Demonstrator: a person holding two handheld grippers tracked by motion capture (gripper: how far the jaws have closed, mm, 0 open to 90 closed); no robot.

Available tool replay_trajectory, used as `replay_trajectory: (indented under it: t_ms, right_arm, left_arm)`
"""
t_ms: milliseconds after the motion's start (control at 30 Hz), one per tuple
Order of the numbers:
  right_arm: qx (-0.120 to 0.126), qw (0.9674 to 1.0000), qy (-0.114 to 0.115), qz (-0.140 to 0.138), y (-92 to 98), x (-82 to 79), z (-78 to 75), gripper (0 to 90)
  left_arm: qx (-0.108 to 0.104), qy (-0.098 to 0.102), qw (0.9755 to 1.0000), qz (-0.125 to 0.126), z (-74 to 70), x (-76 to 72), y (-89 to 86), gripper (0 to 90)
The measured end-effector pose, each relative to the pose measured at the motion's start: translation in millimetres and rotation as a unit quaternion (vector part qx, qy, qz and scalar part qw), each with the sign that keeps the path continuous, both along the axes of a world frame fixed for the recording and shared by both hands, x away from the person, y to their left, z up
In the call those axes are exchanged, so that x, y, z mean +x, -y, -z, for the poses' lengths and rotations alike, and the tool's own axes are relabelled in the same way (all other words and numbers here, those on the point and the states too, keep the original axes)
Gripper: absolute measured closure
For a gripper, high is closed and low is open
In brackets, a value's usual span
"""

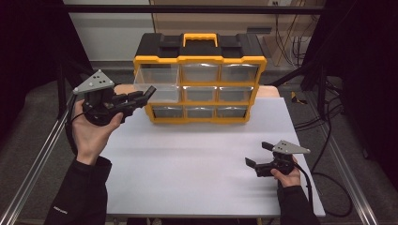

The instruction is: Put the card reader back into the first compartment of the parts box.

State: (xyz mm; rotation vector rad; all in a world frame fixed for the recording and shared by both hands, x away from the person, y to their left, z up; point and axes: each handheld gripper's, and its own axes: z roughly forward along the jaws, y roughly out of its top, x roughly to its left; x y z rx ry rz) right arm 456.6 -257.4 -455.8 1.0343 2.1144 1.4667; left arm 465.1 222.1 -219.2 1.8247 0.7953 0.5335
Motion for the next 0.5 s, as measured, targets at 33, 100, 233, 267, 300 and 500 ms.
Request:
replay_trajectory:
  t_ms: [33,100,233,267,300,500]
  right_arm:
    - [0.001,1.0,0.0,0.0,0.1,0.0,0.0,2.5]
    - [0.001,1.0,0.0,0.001,0.3,0.0,-0.2,2.5]
    - [0.001,1.0,0.0,0.0,0.1,0.0,0.0,2.5]
    - [0.0,1.0,0.0,0.0,0.2,0.1,0.0,2.5]
    - [0.001,1.0,0.0,0.001,0.2,0.1,-0.1,2.5]
    - [0.001,1.0,0.0,0.001,0.4,0.0,-0.1,2.5]
  left_arm:
    - [0.0,-0.001,1.0,0.0,-0.9,0.6,0.0,72.6]
    - [-0.001,0.0,1.0,0.0,-2.2,1.7,0.2,72.6]
    - [-0.001,0.0,1.0,-0.002,-4.9,4.7,1.0,72.6]
    - [-0.001,0.0,1.0,-0.002,-5.6,5.8,1.2,72.6]
    - [-0.001,-0.001,1.0,-0.003,-6.2,6.7,1.5,72.6]
    - [0.0,-0.002,1.0,-0.007,-11.2,11.9,2.4,72.6]
